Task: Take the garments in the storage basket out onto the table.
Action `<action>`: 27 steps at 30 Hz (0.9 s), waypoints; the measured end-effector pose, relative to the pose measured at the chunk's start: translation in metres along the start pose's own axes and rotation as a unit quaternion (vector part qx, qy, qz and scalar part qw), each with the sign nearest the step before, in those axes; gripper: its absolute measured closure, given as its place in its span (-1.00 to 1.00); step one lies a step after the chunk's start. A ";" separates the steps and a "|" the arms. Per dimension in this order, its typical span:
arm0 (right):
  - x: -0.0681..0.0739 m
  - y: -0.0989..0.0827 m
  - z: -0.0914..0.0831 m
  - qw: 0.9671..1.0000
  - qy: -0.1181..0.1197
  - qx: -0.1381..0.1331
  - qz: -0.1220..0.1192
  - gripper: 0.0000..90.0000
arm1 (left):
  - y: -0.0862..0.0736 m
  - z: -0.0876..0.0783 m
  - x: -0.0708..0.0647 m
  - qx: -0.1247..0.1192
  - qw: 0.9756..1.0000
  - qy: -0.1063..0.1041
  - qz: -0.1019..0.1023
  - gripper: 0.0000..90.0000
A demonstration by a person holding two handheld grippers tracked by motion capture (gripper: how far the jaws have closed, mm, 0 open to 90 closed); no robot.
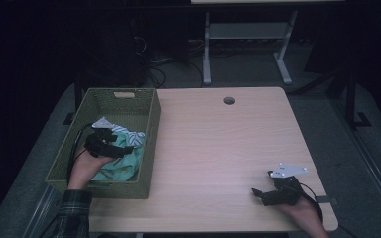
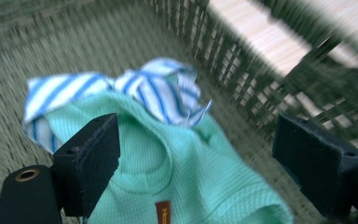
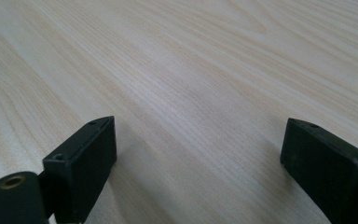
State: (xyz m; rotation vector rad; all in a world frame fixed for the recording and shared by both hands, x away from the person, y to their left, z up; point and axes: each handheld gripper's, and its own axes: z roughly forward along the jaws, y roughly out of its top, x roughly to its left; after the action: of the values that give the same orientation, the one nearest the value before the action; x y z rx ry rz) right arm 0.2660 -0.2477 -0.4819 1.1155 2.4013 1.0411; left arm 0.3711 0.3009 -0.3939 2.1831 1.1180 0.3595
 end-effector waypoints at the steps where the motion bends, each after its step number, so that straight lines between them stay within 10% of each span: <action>1: 0.000 0.000 0.000 1.000 0.000 0.000 0.000 -0.78 | 0.000 0.000 0.000 0.000 1.000 0.000 0.000 -0.68; 14: 0.000 0.000 0.000 1.000 0.001 0.000 0.001 -0.77 | -0.002 0.025 -0.008 0.094 0.995 0.025 0.035 -0.63; 27: 0.001 0.000 0.000 1.000 0.001 -0.001 0.002 -0.77 | -0.005 0.038 -0.006 0.157 0.988 0.008 0.011 -0.54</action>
State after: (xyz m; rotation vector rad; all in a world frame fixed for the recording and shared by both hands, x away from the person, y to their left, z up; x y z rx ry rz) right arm 0.2656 -0.2473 -0.4818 1.1192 2.4004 1.0452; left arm 0.3834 0.2820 -0.4259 2.4706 1.2283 0.2207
